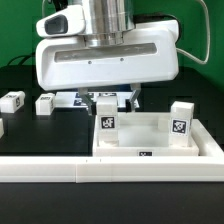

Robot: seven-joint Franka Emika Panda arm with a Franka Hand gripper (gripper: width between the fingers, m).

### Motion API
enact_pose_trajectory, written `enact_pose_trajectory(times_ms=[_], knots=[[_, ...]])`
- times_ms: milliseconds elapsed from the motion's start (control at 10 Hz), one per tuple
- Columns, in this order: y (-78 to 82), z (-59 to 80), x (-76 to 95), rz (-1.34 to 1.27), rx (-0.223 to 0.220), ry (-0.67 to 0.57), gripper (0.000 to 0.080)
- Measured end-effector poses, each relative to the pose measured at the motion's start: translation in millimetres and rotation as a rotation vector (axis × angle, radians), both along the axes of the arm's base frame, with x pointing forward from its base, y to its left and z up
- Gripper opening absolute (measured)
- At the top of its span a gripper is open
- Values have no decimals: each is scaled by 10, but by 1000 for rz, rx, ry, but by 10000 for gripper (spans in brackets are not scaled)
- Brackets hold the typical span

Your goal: Assemble square table

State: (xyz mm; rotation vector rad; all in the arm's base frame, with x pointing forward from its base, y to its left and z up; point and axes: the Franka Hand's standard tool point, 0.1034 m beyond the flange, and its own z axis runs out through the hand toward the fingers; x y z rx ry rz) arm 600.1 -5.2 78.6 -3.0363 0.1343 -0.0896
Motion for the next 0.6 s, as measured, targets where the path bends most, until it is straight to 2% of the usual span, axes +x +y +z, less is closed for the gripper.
enact_pose_trajectory(times_ms=[600], knots=[[1, -3, -1, -15, 2, 2, 292]])
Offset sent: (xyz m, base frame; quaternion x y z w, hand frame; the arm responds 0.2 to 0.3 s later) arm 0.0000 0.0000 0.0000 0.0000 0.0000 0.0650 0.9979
